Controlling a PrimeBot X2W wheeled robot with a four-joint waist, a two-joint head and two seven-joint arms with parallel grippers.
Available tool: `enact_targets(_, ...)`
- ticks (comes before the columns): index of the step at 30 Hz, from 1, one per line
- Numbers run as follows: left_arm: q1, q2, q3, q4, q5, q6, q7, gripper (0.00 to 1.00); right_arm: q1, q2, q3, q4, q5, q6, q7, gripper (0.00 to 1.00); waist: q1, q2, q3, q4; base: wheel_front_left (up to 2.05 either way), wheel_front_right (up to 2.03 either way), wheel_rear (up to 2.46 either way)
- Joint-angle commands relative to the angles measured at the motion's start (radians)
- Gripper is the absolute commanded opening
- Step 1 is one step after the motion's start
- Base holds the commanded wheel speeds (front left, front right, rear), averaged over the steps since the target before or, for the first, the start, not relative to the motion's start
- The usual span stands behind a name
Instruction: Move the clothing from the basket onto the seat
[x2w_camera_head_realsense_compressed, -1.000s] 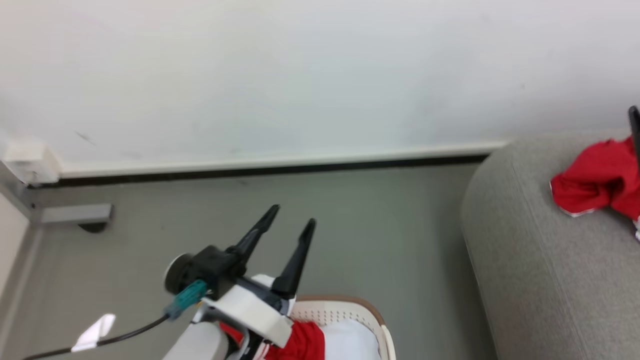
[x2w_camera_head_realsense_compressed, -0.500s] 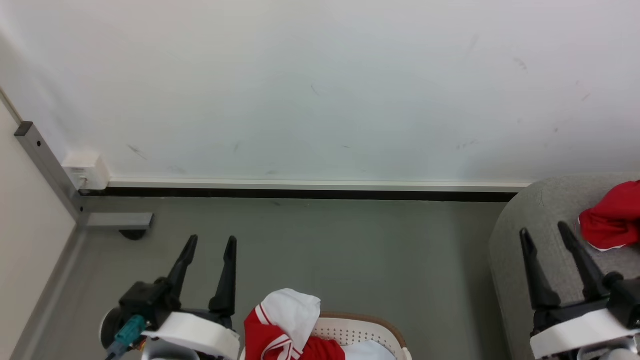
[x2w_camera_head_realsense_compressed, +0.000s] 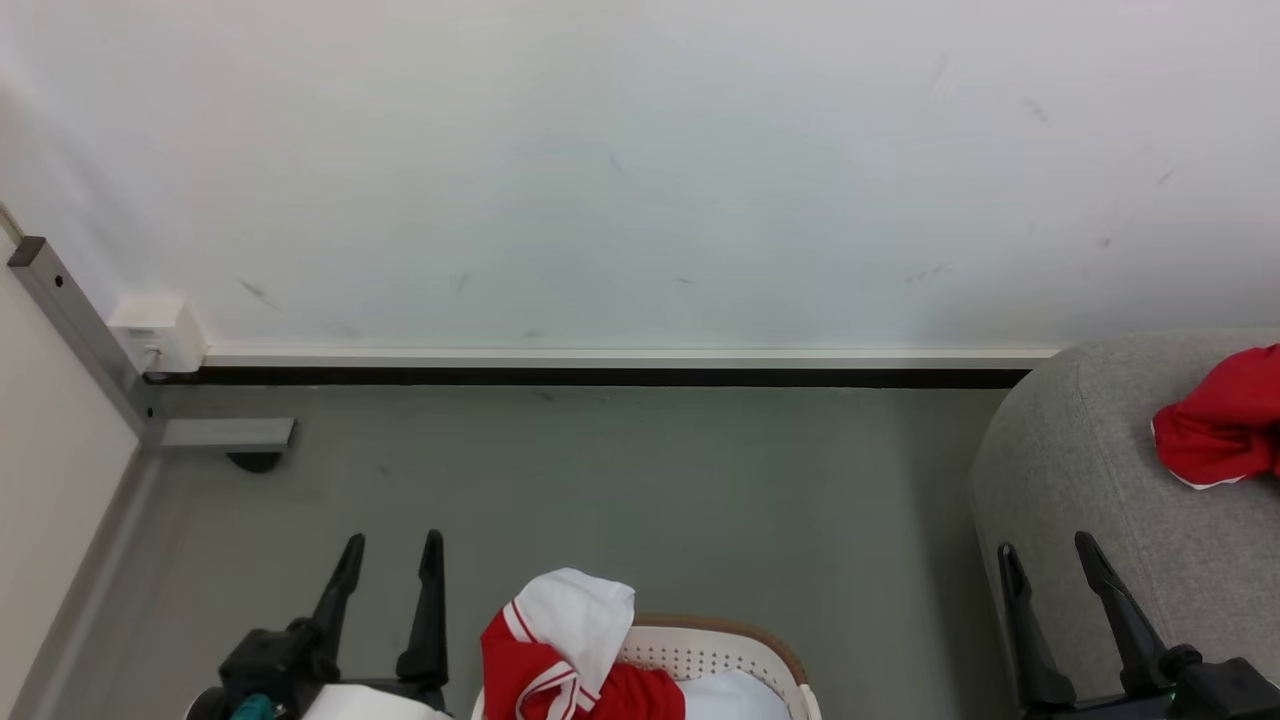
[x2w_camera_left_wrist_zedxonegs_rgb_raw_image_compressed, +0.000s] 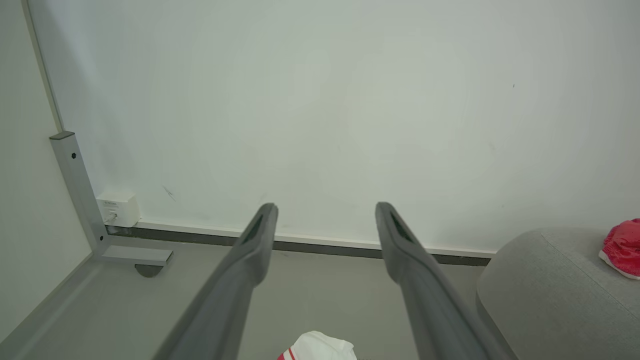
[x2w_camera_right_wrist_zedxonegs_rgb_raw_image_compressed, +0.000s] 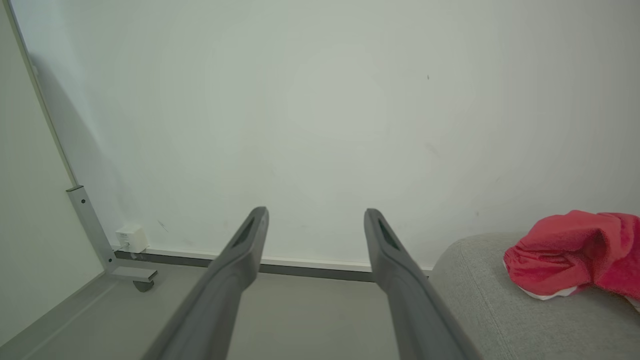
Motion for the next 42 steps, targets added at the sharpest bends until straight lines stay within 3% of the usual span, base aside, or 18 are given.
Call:
enact_targets(1, 0.009, -0.003, 0.008, 0.002, 0.021, -0.004, -0.001, 1.00, 0.002, 0.002, 0.002, -0.008, -0.014, -0.002, -0.003, 1.00, 0.0001, -0.0001, 0.002, -0.003, 0.00, 0.00, 0.00)
enact_targets(15, 0.001, -0.032, 0.066, 0.023, 0.064, -0.052, -0.001, 1.00, -0.023, 0.010, 0.009, -0.003, -0.013, -0.002, -0.003, 1.00, 0.0001, -0.0001, 0.012, -0.015, 0.00, 0.00, 0.00)
enact_targets(25, -0.019, -0.036, 0.053, 0.049, 0.081, -0.075, -0.001, 1.00, -0.050, -0.011, 0.029, 0.002, -0.011, -0.002, -0.003, 1.00, 0.0001, -0.0001, 0.043, -0.037, 0.00, 0.00, 0.00)
enact_targets(33, -0.101, -0.033, 0.019, 0.125, 0.110, -0.097, -0.001, 1.00, -0.117, -0.030, 0.024, -0.024, -0.008, -0.002, -0.003, 1.00, 0.0001, -0.0001, 0.159, -0.084, 0.00, 0.00, 0.00)
enact_targets(42, -0.279, -0.003, -0.063, 0.388, 0.123, -0.123, 0.008, 1.00, -0.211, -0.020, 0.029, -0.049, -0.003, -0.002, -0.003, 1.00, 0.0001, -0.0001, 0.350, -0.153, 0.00, 0.00, 0.00)
